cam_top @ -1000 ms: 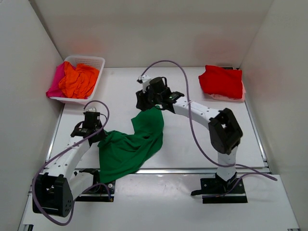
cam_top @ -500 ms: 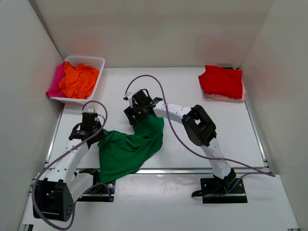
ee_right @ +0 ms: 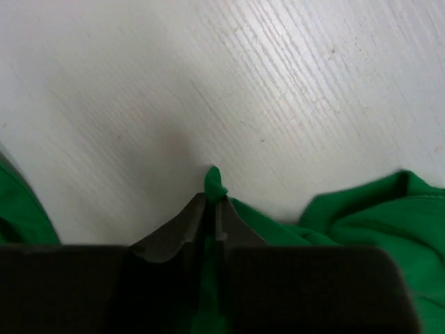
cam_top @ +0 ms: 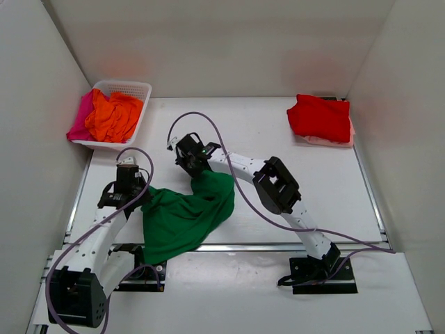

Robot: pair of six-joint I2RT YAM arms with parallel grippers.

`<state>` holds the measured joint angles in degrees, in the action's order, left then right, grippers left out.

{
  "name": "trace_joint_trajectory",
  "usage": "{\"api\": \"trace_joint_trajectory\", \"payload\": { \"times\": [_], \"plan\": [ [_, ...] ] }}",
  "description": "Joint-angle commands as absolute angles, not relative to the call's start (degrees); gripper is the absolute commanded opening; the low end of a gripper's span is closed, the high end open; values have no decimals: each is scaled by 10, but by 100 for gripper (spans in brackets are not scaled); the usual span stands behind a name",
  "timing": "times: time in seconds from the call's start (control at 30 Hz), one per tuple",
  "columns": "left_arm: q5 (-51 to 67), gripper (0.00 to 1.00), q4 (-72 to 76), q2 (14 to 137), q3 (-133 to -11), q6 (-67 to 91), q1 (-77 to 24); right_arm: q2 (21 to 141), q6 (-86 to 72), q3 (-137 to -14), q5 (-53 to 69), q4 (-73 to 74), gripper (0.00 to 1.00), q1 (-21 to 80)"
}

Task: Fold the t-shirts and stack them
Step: Flatten out the tshirt

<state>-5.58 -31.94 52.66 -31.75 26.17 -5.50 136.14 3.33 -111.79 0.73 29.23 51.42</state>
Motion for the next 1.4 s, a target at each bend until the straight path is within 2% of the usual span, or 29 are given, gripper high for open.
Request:
{"api": "trace_joint_trajectory", "payload": {
  "times": [0.0, 0.07, 0.13, 0.3, 0.43, 0.5, 0.57, 0.77, 1.03, 1.1, 1.23, 1.37],
  "plan": [
    [-48, 0, -309, 508, -304, 270, -53, 1445, 40, -1166, -20, 412, 0, 518],
    [-45, 0, -316, 505, -314, 267, -51, 1442, 33, -1232, -31, 440, 0, 505],
    [-39, 0, -316, 491, -336, 262, -50, 1377, 26, -1253, -21, 428, 1, 468],
    [-62, 0, -320, 482, -441, 261, -39, 1175, 0, -1199, 34, 343, 0, 382],
    [-84, 0, -347, 523, -574, 251, -31, 968, -50, -1026, 67, 232, 0, 303],
    [-98, 0, -359, 530, -619, 254, -22, 856, -100, -887, 94, 133, 0, 241],
    [-109, 0, -361, 533, -666, 254, -22, 746, -130, -817, 153, 99, 0, 186],
    [-119, 0, -379, 530, -743, 263, -26, 580, -146, -751, 230, 117, 0, 68],
    [-153, 0, -391, 511, -815, 258, -38, 492, -163, -782, 314, 163, 0, -34],
    [-157, 0, -406, 535, -843, 249, -34, 490, -166, -790, 340, 164, 0, -61],
    [-130, 0, -436, 642, -893, 223, -19, 517, -147, -781, 320, 164, 0, -47],
    [-94, 0, -418, 731, -836, 221, -12, 554, -149, -739, 327, 132, 0, -37]
  ]
}}
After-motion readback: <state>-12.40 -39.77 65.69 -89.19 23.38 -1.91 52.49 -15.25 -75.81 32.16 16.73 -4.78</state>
